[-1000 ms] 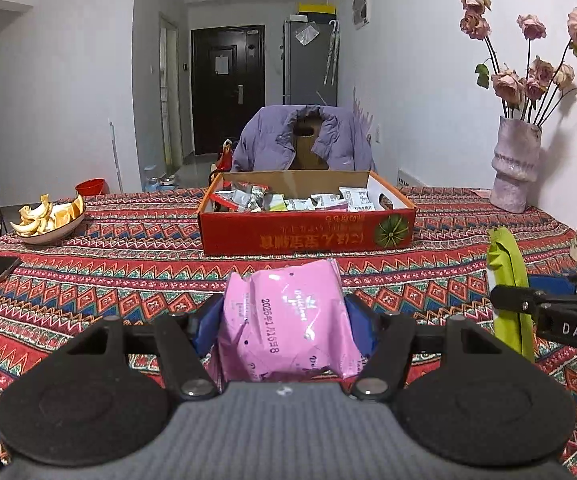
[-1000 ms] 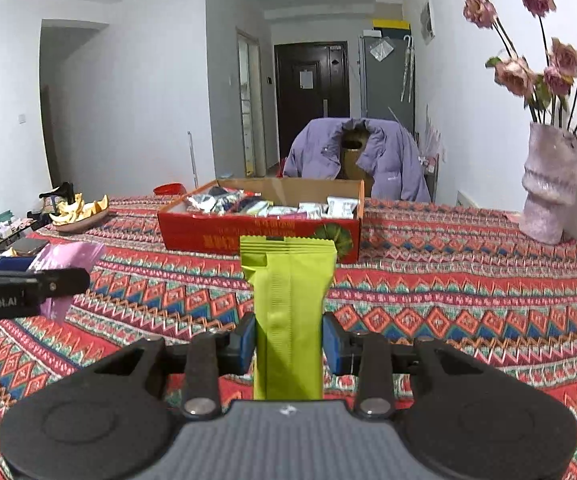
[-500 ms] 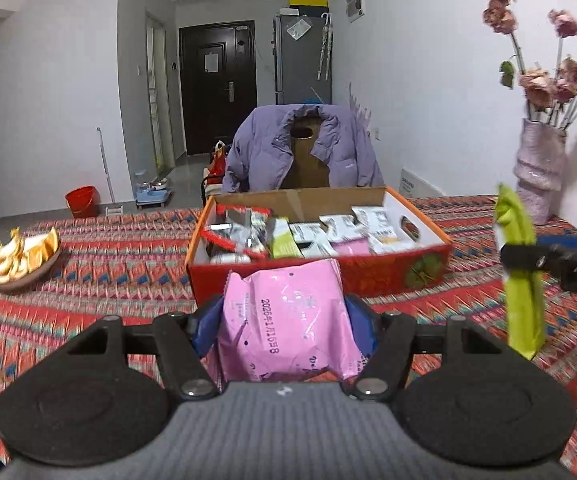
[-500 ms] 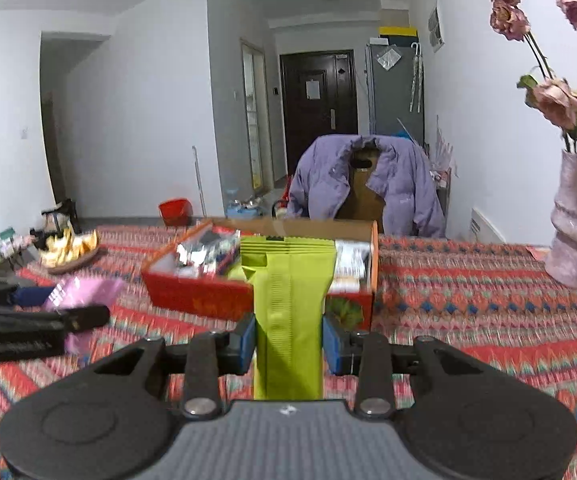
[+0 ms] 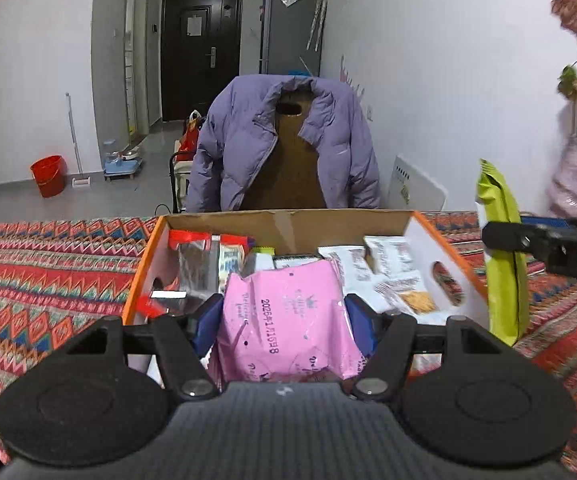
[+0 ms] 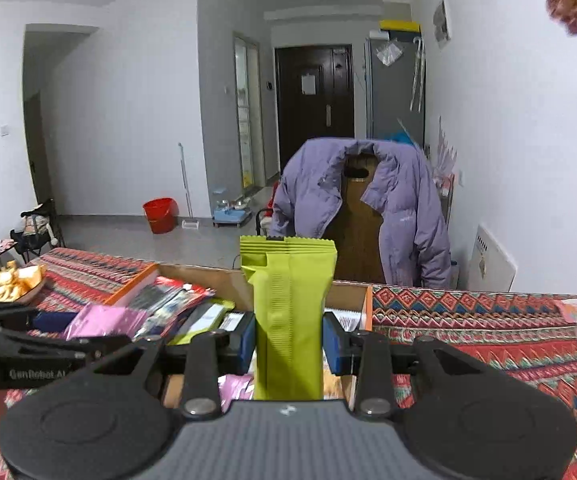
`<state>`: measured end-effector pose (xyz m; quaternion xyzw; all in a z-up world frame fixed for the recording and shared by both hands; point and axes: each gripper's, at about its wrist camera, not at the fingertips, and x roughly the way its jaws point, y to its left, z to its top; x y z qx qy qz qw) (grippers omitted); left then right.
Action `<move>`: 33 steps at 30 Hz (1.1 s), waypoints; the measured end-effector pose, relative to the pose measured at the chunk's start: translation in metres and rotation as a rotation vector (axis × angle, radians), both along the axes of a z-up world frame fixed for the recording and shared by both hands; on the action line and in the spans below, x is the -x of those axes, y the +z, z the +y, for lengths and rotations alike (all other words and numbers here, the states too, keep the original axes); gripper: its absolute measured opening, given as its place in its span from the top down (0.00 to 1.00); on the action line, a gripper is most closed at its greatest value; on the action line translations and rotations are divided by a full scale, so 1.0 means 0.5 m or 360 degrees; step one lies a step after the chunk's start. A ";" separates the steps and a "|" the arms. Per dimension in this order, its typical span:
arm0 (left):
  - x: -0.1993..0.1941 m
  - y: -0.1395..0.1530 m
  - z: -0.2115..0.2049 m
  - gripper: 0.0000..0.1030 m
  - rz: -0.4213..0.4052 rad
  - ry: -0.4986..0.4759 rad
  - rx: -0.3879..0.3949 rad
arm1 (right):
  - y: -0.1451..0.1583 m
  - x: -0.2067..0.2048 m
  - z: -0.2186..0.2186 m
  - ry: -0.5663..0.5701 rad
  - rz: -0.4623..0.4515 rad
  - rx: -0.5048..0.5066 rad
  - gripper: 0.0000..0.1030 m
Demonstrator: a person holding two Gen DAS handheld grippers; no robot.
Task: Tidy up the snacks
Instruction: 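Carry the pink packet and green bar into the box and open both tools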
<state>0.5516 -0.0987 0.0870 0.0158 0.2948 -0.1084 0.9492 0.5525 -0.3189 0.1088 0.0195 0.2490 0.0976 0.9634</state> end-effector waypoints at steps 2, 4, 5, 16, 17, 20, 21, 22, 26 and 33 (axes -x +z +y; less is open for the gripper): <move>-0.035 -0.021 -0.007 0.36 0.0034 0.0011 -0.0036 | -0.019 -0.064 -0.003 0.0002 0.0087 -0.0018 0.67; -0.068 -0.048 -0.010 0.35 0.0100 0.0027 -0.0060 | -0.045 -0.124 -0.003 -0.0040 0.0164 -0.0011 0.67; -0.084 -0.063 -0.010 0.33 0.0140 0.0039 -0.0065 | -0.059 -0.151 -0.001 -0.0056 0.0197 0.0001 0.67; -0.110 -0.100 0.010 0.16 0.0214 -0.0013 -0.0033 | -0.146 -0.248 0.029 -0.0154 0.0329 0.0135 0.49; -0.107 -0.094 0.014 0.16 0.0204 -0.0004 -0.0030 | -0.142 -0.244 0.030 -0.0154 0.0332 0.0136 0.46; -0.101 -0.068 0.022 0.15 0.0169 -0.0010 -0.0008 | -0.127 -0.226 0.028 -0.0139 0.0324 0.0139 0.40; -0.097 -0.058 0.022 0.14 0.0156 -0.0010 -0.0006 | -0.121 -0.225 0.025 -0.0126 0.0332 0.0127 0.40; -0.095 -0.049 0.023 0.14 0.0147 -0.0007 -0.0005 | -0.115 -0.218 0.023 -0.0114 0.0339 0.0110 0.38; -0.077 -0.016 0.033 0.13 0.0128 -0.0012 0.0011 | -0.085 -0.179 0.013 -0.0100 0.0331 0.0079 0.28; -0.007 0.034 0.049 0.10 0.0064 0.0010 -0.0011 | -0.021 -0.086 0.000 -0.0082 0.0288 -0.0013 0.19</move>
